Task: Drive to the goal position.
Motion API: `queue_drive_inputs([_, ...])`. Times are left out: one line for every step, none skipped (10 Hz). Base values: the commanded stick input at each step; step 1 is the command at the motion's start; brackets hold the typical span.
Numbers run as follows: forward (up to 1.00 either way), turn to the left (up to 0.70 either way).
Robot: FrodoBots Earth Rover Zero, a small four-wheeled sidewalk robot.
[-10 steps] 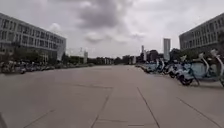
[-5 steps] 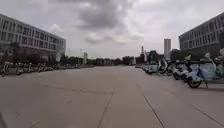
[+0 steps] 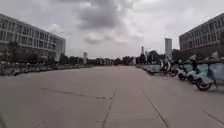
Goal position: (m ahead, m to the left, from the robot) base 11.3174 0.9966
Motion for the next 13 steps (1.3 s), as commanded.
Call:
queue_drive_inputs([0.70, 0.00])
queue_drive_inputs([0.70, 0.00])
queue_drive_inputs([0.70, 0.00])
queue_drive_inputs([0.70, 0.00])
queue_drive_inputs([0.70, 0.00])
queue_drive_inputs([0.70, 0.00])
queue_drive_inputs([0.70, 0.00])
queue_drive_inputs([0.70, 0.00])
queue_drive_inputs([0.70, 0.00])
queue_drive_inputs([0.70, 0.00])
queue_drive_inputs([0.70, 0.00])
queue_drive_inputs([0.70, 0.00])
queue_drive_inputs([0.70, 0.00])
